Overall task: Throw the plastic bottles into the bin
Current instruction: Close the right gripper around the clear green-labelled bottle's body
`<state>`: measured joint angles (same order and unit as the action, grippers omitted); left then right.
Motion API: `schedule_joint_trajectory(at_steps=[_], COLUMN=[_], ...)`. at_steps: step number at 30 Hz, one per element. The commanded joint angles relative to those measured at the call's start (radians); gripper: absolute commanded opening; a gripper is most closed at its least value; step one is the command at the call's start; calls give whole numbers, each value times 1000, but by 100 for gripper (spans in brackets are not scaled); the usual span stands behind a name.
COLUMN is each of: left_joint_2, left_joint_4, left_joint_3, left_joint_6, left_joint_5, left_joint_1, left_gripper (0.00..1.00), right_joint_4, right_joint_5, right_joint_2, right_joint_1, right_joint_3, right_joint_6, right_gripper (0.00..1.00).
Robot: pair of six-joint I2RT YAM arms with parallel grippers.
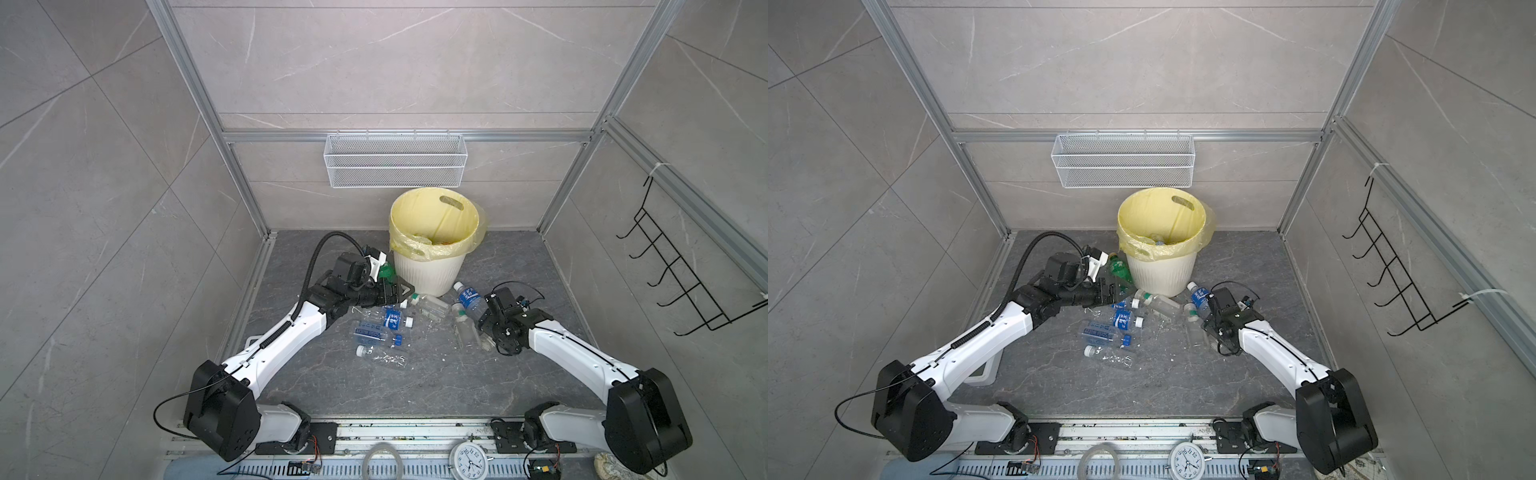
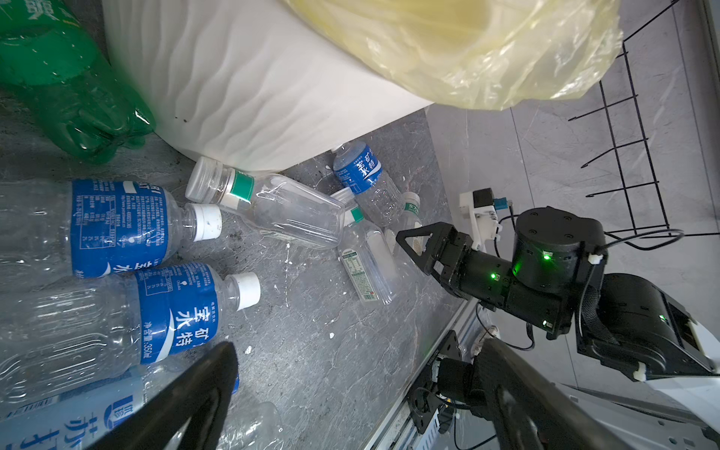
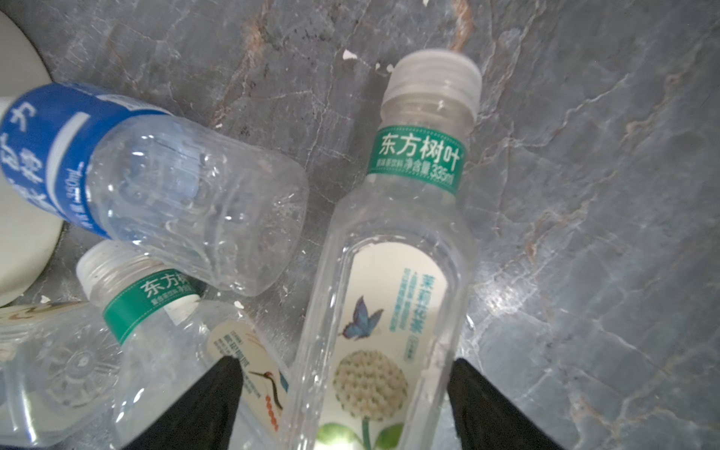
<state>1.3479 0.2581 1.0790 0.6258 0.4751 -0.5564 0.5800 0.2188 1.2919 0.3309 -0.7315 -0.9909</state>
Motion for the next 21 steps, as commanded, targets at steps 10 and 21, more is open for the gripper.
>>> schedule_joint_trajectory(at_steps=[10, 21], left_joint_2=[1, -3], left_joint_4=[-16, -15], left_joint_3=[13, 15], left_joint_6=[8, 1], left_joint_5=[26, 20], left_joint_1=[-2, -2], left_gripper=[100, 100], right_joint_4=[-64, -14], right_joint_5=[-58, -37], right_joint_2=[15, -64], right_joint_1=[-40, -52], right_joint_3=[69, 57], right_joint_6=[0, -9], right_gripper=[67, 55])
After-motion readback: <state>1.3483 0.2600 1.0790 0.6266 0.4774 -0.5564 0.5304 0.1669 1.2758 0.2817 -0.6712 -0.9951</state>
